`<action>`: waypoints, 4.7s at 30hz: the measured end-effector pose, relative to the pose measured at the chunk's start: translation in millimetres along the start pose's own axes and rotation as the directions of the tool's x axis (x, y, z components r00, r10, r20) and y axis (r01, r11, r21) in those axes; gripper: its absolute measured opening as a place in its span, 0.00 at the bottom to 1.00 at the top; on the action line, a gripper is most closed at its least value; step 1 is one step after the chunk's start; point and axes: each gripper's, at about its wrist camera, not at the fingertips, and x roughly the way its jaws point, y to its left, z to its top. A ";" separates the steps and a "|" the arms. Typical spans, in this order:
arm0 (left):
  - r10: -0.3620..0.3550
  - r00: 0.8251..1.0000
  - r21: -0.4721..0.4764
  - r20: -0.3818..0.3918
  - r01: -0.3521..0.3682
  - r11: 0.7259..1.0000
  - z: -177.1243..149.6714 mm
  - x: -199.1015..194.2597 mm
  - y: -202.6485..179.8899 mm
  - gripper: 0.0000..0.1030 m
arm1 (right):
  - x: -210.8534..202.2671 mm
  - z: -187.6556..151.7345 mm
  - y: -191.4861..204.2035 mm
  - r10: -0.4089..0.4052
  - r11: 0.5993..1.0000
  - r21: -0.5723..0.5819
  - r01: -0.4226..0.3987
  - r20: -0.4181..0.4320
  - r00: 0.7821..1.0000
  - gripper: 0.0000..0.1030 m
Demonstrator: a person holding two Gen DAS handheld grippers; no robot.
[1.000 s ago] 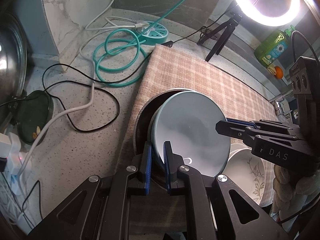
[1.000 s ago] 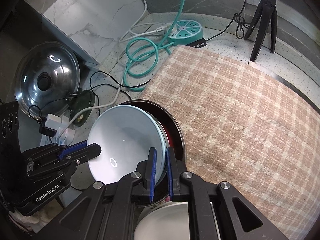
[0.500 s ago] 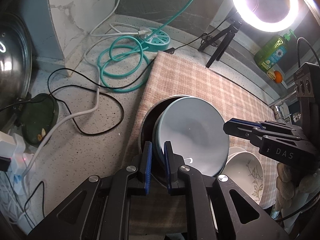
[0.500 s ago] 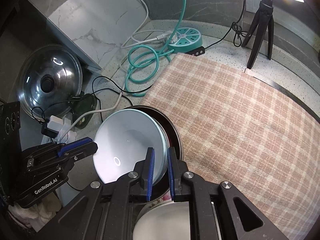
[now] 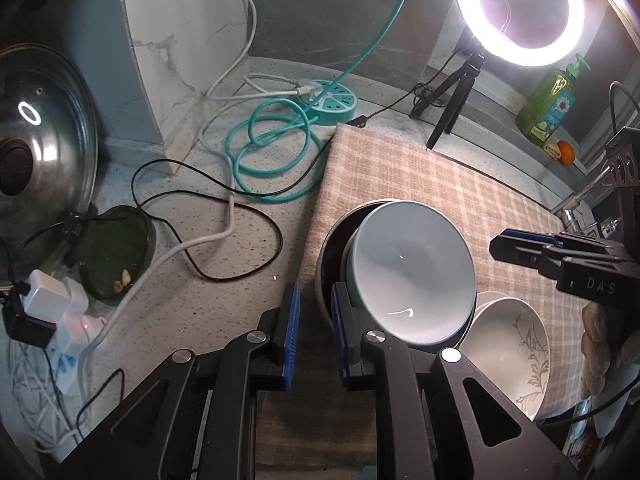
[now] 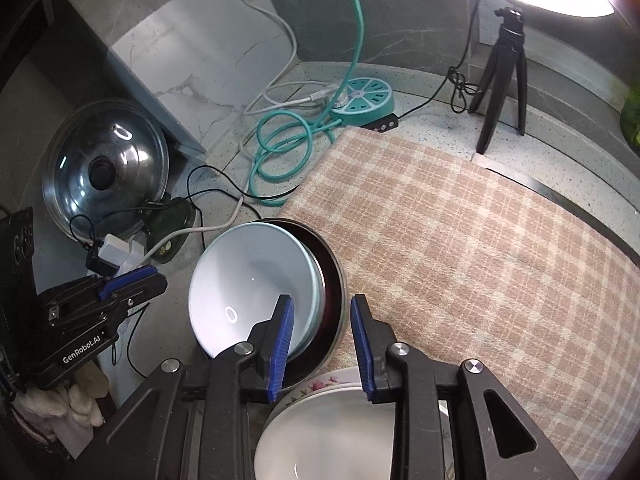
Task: Organize plates and bowls
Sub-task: 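Open both grippers to release the pale blue bowl, then grip the rim of the nested bowl stack with both grippers, then carry the nested bowl stack over the plate stack with both grippers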
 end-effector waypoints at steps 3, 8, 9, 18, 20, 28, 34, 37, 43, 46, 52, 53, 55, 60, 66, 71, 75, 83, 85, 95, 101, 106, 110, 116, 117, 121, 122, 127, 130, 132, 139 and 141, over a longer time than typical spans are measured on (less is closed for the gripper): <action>0.005 1.000 0.000 0.002 -0.005 1.000 -1.6 -0.6 2.3 0.14 | -2.7 -1.3 -5.9 -0.004 1.000 0.026 0.004 0.018 1.000 0.26; -0.008 1.000 -0.024 -0.002 0.008 1.000 -4.1 1.0 9.5 0.21 | -7.5 -3.0 -13.5 0.003 0.999 0.043 -0.005 0.047 0.999 0.27; -0.016 1.000 -0.036 -0.007 0.016 0.999 -4.5 1.8 12.2 0.23 | -8.2 -3.4 -14.7 0.003 0.999 0.044 -0.005 0.051 0.999 0.28; -0.055 0.998 -0.101 -0.041 0.051 0.994 -11.7 13.1 30.4 0.23 | -1.2 -5.0 -30.5 -0.029 0.998 0.055 0.029 0.012 0.999 0.30; -0.077 0.996 -0.110 -0.051 0.071 0.991 -13.0 16.5 30.8 0.23 | 3.2 -5.6 -34.6 -0.025 0.997 0.069 0.025 -0.009 1.000 0.30; -0.145 0.987 -0.143 -0.074 0.133 0.981 -14.8 30.1 30.4 0.23 | 14.7 -8.0 -40.3 0.038 0.992 0.125 -0.032 -0.041 0.998 0.30; -0.190 0.979 -0.168 -0.077 0.175 0.970 -11.8 33.7 30.9 0.23 | 29.3 -8.8 -46.1 0.126 0.971 0.211 -0.108 -0.071 0.989 0.27; -0.202 0.976 -0.171 -0.080 0.186 0.968 -10.4 36.2 30.2 0.22 | 32.4 -8.4 -46.0 0.128 0.970 0.218 -0.109 -0.073 0.989 0.24; -0.214 0.973 -0.171 -0.089 0.197 0.965 -7.0 41.1 28.9 0.22 | 38.9 -7.1 -44.1 0.132 0.970 0.217 -0.111 -0.085 0.988 0.17; -0.219 0.971 -0.172 -0.096 0.201 0.964 -5.5 44.3 28.3 0.19 | 41.2 -6.5 -43.5 0.136 0.970 0.217 -0.114 -0.091 0.986 0.16; -0.231 0.967 -0.165 -0.108 0.211 0.963 -4.9 47.4 26.2 0.13 | 46.1 -7.1 -40.3 0.147 0.968 0.221 -0.120 -0.107 0.983 0.12; -0.232 0.967 -0.164 -0.110 0.212 0.963 -4.8 47.9 25.8 0.12 | 46.5 -7.4 -40.5 0.150 0.967 0.224 -0.123 -0.108 0.983 0.11; -0.235 0.965 -0.162 -0.115 0.215 0.963 -5.0 49.1 25.3 0.12 | 47.6 -7.7 -40.6 0.156 0.965 0.229 -0.128 -0.111 0.982 0.10; -0.241 0.963 -0.157 -0.122 0.221 0.963 -4.3 51.1 23.7 0.10 | 50.3 -7.4 -37.5 0.160 0.965 0.227 -0.130 -0.116 0.980 0.08; -0.244 0.963 -0.158 -0.119 0.224 0.962 -3.9 51.7 23.9 0.10 | 51.3 -7.4 -37.1 0.154 0.965 0.230 -0.124 -0.114 0.981 0.08; -0.239 0.964 -0.156 -0.113 0.220 0.963 -4.8 50.9 22.7 0.10 | 50.5 -7.3 -35.0 0.136 0.970 0.218 -0.109 -0.115 0.984 0.08; -0.229 0.967 -0.147 -0.108 0.212 0.966 -5.2 49.4 20.6 0.10 | 49.7 -8.5 -34.6 0.128 0.971 0.219 -0.101 -0.114 0.985 0.08; -0.217 0.972 -0.125 -0.096 0.204 0.971 -2.9 43.7 15.8 0.10 | 46.0 -10.4 -35.3 0.120 0.971 0.221 -0.094 -0.106 0.987 0.08; -0.214 0.972 -0.123 -0.096 0.202 0.972 -2.4 43.8 15.7 0.10 | 45.1 -10.2 -35.8 0.120 0.970 0.222 -0.095 -0.102 0.988 0.08; -0.204 0.977 -0.107 -0.068 0.196 0.975 -1.2 31.7 13.4 0.10 | 35.8 -10.0 -32.2 0.120 0.971 0.217 -0.101 -0.080 0.989 0.08; -0.209 0.977 -0.098 -0.049 0.203 0.974 0.9 21.2 10.5 0.10 | 23.2 -10.7 -27.9 0.123 0.971 0.212 -0.108 -0.059 0.991 0.08; -0.217 0.976 -0.079 -0.036 0.213 0.974 2.0 12.5 3.4 0.10 | 8.1 -15.5 -27.7 0.116 0.972 0.210 -0.105 -0.039 0.993 0.08; -0.227 0.973 -0.059 -0.029 0.225 0.972 2.4 5.7 -5.7 0.10 | -3.6 -20.3 -31.4 0.109 0.971 0.215 -0.101 -0.025 0.994 0.08; -0.249 0.968 -0.024 -0.023 0.249 0.968 2.4 -1.7 -23.4 0.10 | -23.6 -30.4 -41.6 0.094 0.968 0.234 -0.092 0.000 0.996 0.08; -0.252 0.967 -0.017 -0.024 0.252 0.968 2.1 -2.4 -26.4 0.10 | -27.1 -32.5 -43.8 0.092 0.967 0.239 -0.091 0.005 0.996 0.08; -0.265 0.964 0.009 -0.034 0.266 0.964 -0.7 -3.6 -39.6 0.10 | -40.1 -43.1 -51.0 0.079 0.964 0.253 -0.081 0.019 0.997 0.08; -0.269 0.962 0.018 -0.037 0.270 0.963 -1.6 -3.7 -43.4 0.10 | -42.7 -46.2 -52.9 0.075 0.964 0.256 -0.078 0.022 0.997 0.08; -0.288 0.956 0.046 -0.052 0.290 0.956 -7.6 -4.7 -60.0 0.10 | -56.0 -63.8 -62.9 0.057 0.958 0.278 -0.064 0.031 0.998 0.08; -0.298 0.952 0.060 -0.068 0.302 0.952 -12.7 -3.3 -70.1 0.10 | -63.6 -73.9 -69.5 0.045 0.954 0.294 -0.054 0.037 0.998 0.08; -0.301 0.950 0.070 -0.080 0.306 0.949 -15.9 -2.9 -75.6 0.10 | -67.9 -80.2 -73.2 0.037 0.952 0.302 -0.048 0.039 0.999 0.08; -0.310 0.944 0.093 -0.112 0.321 0.943 -27.1 -1.7 -92.6 0.10 | -79.3 -101.0 -82.2 0.023 0.945 0.324 -0.035 0.041 0.999 0.08; -0.311 0.943 0.099 -0.121 0.324 0.941 -30.8 -1.0 -95.5 0.10 | -80.8 -106.6 -84.7 0.019 0.943 0.330 -0.031 0.039 0.999 0.08</action>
